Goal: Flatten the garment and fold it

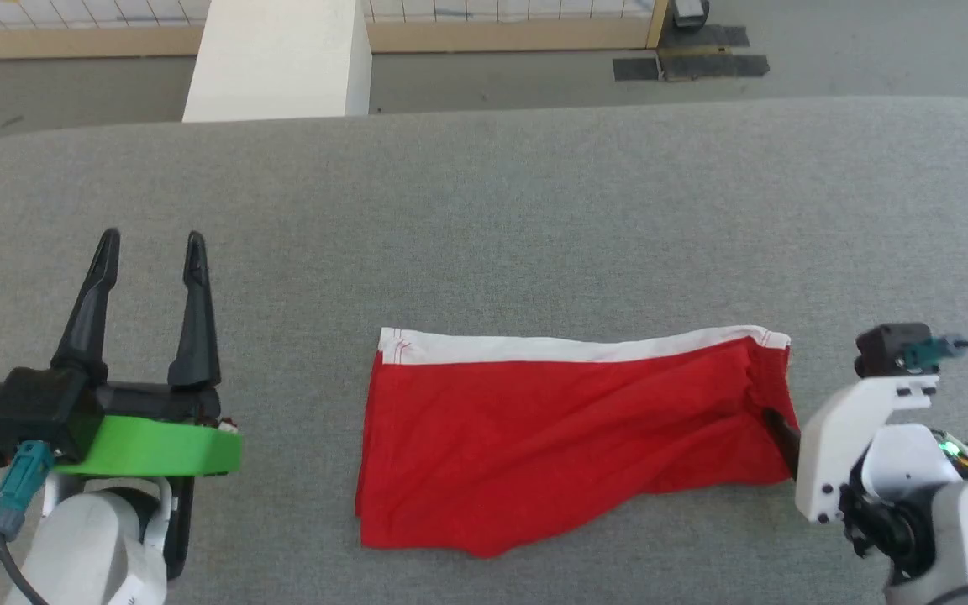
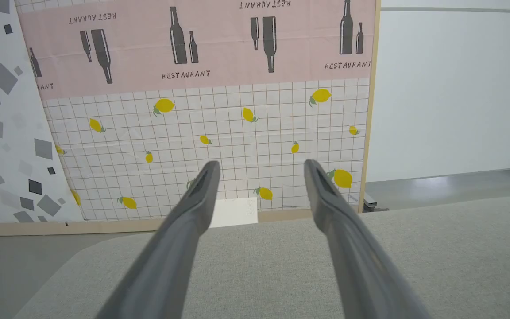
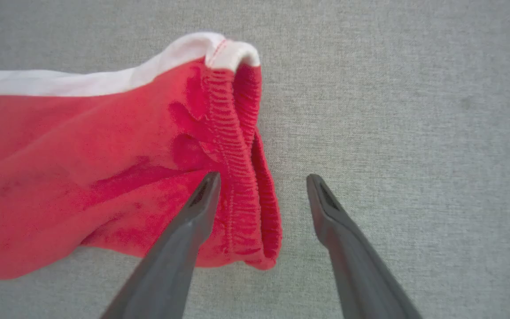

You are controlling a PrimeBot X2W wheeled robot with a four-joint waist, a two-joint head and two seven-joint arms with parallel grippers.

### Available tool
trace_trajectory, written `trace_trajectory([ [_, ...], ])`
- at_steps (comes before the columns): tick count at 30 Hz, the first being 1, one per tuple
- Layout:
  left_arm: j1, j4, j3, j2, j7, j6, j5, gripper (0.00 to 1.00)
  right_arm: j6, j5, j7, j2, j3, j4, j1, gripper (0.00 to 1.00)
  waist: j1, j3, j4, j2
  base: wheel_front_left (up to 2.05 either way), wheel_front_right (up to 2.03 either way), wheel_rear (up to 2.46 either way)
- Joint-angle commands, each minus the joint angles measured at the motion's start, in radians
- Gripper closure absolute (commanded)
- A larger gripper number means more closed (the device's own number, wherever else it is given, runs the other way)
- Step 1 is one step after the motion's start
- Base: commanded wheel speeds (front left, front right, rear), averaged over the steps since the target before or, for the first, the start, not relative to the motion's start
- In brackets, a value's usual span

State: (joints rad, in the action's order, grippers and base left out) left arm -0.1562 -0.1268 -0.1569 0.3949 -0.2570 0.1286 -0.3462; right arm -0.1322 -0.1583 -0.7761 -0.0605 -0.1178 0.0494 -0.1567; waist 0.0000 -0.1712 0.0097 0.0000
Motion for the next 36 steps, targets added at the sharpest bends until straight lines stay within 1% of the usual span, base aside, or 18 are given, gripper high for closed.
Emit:
trace_trajectory([
  [1,-0.003,-0.009,0.015,-0.023,-0.004,-0.013,0.024,0.00,0.002,0.016,-0.003,0.005,0.008,0.018,-0.037,0.00,0.0000,-0.023,0.006,0.0000,0.00,0.00,0.00],
  [3,0.013,-0.018,0.037,-0.055,-0.004,-0.035,0.054,0.00,0.002,0.033,-0.009,0.007,0.020,0.056,-0.071,0.00,0.0000,-0.039,0.010,0.0000,0.00,0.00,0.00],
  [6,0.022,-0.009,0.067,-0.092,-0.004,-0.070,0.070,0.00,0.002,0.055,-0.026,0.008,0.034,0.113,-0.105,0.00,0.0000,-0.053,0.017,0.0000,0.00,0.00,0.00],
  [9,0.027,0.003,0.098,-0.129,-0.005,-0.105,0.086,0.00,0.002,0.065,-0.065,0.009,0.046,0.175,-0.121,0.00,0.0000,-0.062,0.027,0.0000,0.00,0.00,0.00],
  [10,0.027,0.007,0.106,-0.135,-0.005,-0.113,0.088,0.00,0.002,0.064,-0.075,0.009,0.049,0.186,-0.123,0.11,0.0000,-0.063,0.028,0.0000,0.00,0.00,0.00],
  [11,0.025,0.011,0.120,-0.147,-0.005,-0.128,0.095,0.00,0.002,0.057,-0.088,0.007,0.052,0.199,-0.127,0.84,0.0000,-0.065,0.029,0.0000,0.00,0.00,0.00],
  [12,0.026,0.015,0.129,-0.155,-0.005,-0.137,0.099,0.00,0.002,0.049,-0.097,0.003,0.055,0.205,-0.129,1.00,0.0000,-0.066,0.030,0.0000,0.00,0.00,0.00],
  [15,0.027,0.030,0.154,-0.174,-0.005,-0.166,0.114,0.00,0.002,0.027,-0.118,-0.029,0.044,0.205,-0.134,1.00,0.0000,-0.067,0.031,0.0000,0.00,0.00,0.00],
  [21,0.024,0.074,0.196,-0.196,-0.005,-0.198,0.146,0.00,0.002,0.036,-0.148,-0.154,-0.029,0.181,-0.147,1.00,0.0000,-0.060,0.024,0.0000,0.00,0.00,0.00],
  [25,0.024,0.089,0.214,-0.207,-0.005,-0.212,0.161,0.00,0.002,0.054,-0.178,-0.218,-0.067,0.176,-0.149,1.00,0.0000,-0.049,0.017,0.0000,0.00,0.00,0.00],
  [29,0.025,0.099,0.222,-0.221,-0.005,-0.222,0.171,0.00,0.002,0.061,-0.220,-0.244,-0.069,0.159,-0.149,1.00,0.0000,-0.038,0.014,0.0000,0.00,0.00,0.00],
  [32,0.026,0.105,0.222,-0.230,-0.005,-0.229,0.179,0.00,0.002,0.047,-0.267,-0.258,-0.045,0.113,-0.140,1.00,0.0000,-0.026,0.018,0.0000,0.00,0.00,0.00],
  [36,0.033,0.109,0.225,-0.238,-0.005,-0.235,0.190,0.00,0.002,-0.051,-0.377,-0.257,0.002,-0.012,-0.113,1.00,0.0000,-0.010,0.027,0.0000,0.00,0.00,0.00],
])
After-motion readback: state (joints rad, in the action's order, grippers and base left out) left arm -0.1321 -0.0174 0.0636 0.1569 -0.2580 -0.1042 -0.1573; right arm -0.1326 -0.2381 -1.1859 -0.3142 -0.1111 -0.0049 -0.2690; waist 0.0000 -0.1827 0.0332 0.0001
